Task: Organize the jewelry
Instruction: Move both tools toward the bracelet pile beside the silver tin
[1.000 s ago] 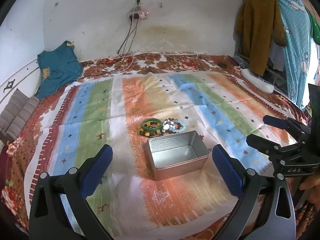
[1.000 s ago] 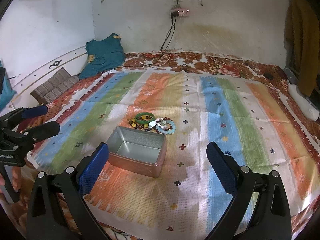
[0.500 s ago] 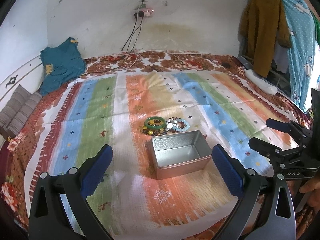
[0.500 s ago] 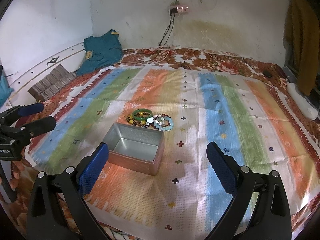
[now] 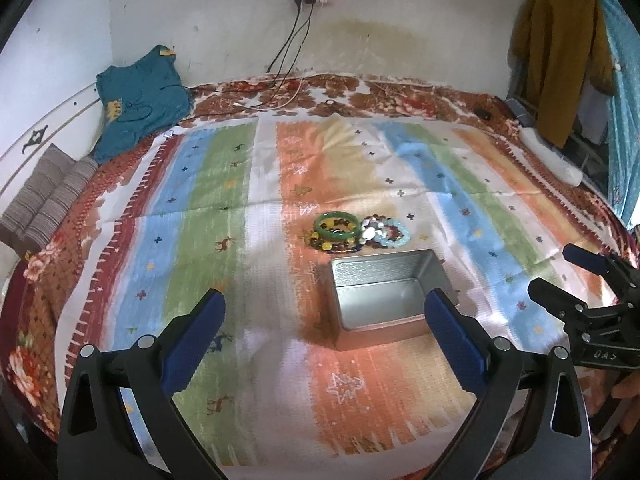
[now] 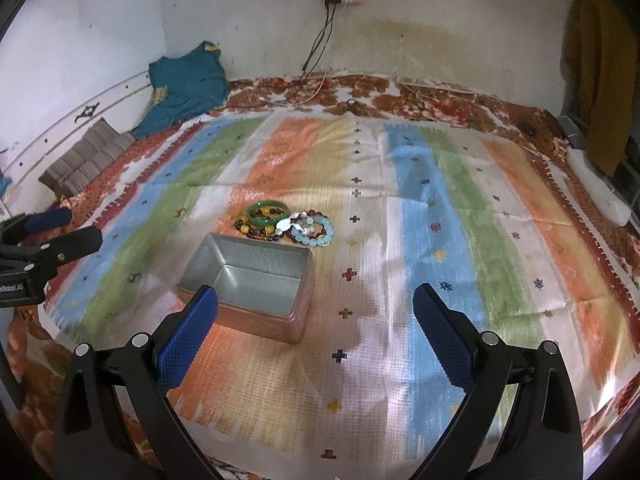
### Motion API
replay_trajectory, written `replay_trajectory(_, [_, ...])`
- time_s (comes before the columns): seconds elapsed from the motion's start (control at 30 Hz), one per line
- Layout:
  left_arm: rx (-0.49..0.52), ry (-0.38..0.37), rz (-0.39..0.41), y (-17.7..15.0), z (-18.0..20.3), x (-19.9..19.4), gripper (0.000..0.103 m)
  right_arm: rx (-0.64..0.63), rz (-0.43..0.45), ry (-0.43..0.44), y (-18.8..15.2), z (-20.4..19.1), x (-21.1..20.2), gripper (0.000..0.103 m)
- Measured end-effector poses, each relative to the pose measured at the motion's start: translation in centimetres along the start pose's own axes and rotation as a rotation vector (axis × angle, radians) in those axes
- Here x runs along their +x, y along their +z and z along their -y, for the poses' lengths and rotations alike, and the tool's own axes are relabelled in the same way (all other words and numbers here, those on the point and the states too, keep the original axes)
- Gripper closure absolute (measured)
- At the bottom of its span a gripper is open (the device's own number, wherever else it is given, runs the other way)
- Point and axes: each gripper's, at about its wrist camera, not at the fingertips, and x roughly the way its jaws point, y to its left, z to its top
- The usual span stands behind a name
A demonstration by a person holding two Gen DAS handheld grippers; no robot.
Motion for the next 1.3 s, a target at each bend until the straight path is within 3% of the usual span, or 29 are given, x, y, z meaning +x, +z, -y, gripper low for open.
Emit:
replay_trajectory(0.7, [-0.037,0.024,-0.115,4.8,-0.9,6.6,0.005,-0.055,-0.060,0.025,3.6,-1.3,4.1,0.004])
replay_trajectory(1.3, [-0.038,0.037,-0.195,7.1,-0.9,11.9,0.005,-0.004,-0.137,0.031,5.9,-0.2,8.4,0.004])
